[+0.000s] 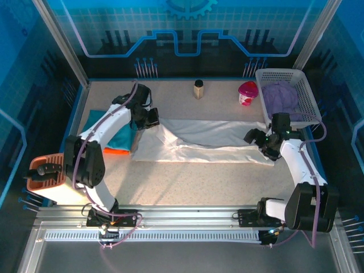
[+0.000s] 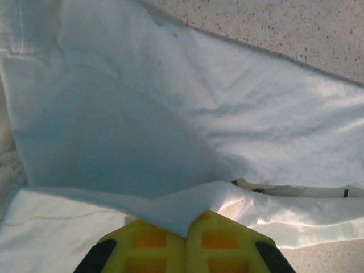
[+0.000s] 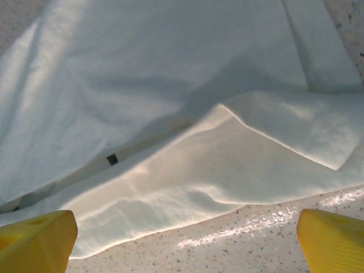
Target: Fold and stack the t-shirts
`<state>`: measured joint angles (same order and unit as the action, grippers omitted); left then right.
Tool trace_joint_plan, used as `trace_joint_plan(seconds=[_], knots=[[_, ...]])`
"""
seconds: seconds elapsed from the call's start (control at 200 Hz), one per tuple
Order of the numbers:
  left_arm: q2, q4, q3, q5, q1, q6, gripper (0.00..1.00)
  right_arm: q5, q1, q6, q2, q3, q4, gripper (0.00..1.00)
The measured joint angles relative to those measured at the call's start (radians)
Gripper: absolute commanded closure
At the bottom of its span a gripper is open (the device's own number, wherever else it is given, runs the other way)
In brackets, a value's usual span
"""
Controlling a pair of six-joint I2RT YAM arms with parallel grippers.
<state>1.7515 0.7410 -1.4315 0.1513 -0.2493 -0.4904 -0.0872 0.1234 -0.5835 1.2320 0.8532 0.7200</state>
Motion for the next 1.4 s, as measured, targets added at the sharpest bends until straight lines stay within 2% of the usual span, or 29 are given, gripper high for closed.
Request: trace_joint_plan(seconds=[0.07,0.165,0.32,0.38,0.49,0.63,0.886,1.031,1.401], knots=[[0.032,-0.008,-0.024,0.000,0.002,0.000,0.99,0.000,0.000,0.004,0.000,-0.011,0.001,0.00],[0.080,-0.018,-0.069,0.001,0.009,0.002,0.85,-0.002,0.000,0.009,-0.003,-0.021,0.000,0.00],[0.160,-0.035,-0.127,0.008,0.039,-0.002,0.50,-0.012,0.000,0.013,-0.011,-0.023,0.000,0.00],[0.164,-0.037,-0.126,0.011,0.049,-0.005,0.44,-0.012,0.000,0.016,-0.018,-0.027,0.000,0.00],[0.145,-0.060,-0.090,0.039,0.056,-0.008,0.41,-0.019,0.000,0.017,-0.048,-0.051,0.001,0.00],[0.048,-0.112,0.069,0.102,0.035,-0.055,0.40,-0.023,0.000,0.016,-0.089,-0.072,0.007,0.00],[-0.116,-0.280,0.346,0.162,-0.104,-0.218,0.40,-0.022,0.000,0.017,-0.107,-0.075,0.011,0.00],[-0.116,-0.367,0.416,0.169,-0.146,-0.298,0.40,-0.026,0.000,0.016,-0.106,-0.084,0.011,0.00],[-0.063,-0.524,0.472,0.169,-0.151,-0.421,0.40,-0.026,0.001,0.016,-0.106,-0.090,0.012,0.00]])
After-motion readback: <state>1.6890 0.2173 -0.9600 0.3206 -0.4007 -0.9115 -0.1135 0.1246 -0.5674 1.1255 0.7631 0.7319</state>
